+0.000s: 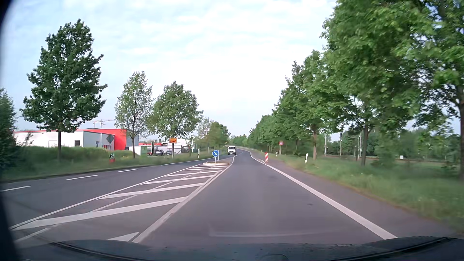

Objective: Follow the waypoints while adhering to traffic rules and regulations

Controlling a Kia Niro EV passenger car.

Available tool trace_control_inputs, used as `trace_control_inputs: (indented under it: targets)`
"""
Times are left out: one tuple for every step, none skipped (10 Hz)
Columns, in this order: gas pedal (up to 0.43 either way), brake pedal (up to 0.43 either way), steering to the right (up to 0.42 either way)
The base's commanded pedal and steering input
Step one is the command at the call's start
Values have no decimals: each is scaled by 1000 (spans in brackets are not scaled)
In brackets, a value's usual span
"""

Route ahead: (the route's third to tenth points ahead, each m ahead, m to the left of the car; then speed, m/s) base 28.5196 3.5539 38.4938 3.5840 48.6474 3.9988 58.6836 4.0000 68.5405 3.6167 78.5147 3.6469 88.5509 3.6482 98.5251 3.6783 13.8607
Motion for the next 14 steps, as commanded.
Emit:
trace_control_inputs:
  targets:
    - [157,0,-8]
    - [157,0,-7]
    - [157,0,-8]
    - [157,0,-7]
    - [157,0,-8]
    - [157,0,-8]
    - [157,0,-7]
    - [157,0,-8]
    - [157,0,-8]
    - [157,0,-7]
    - [157,0,-7]
    - [157,0,-7]
    - [157,0,-7]
    - [157,0,-7]
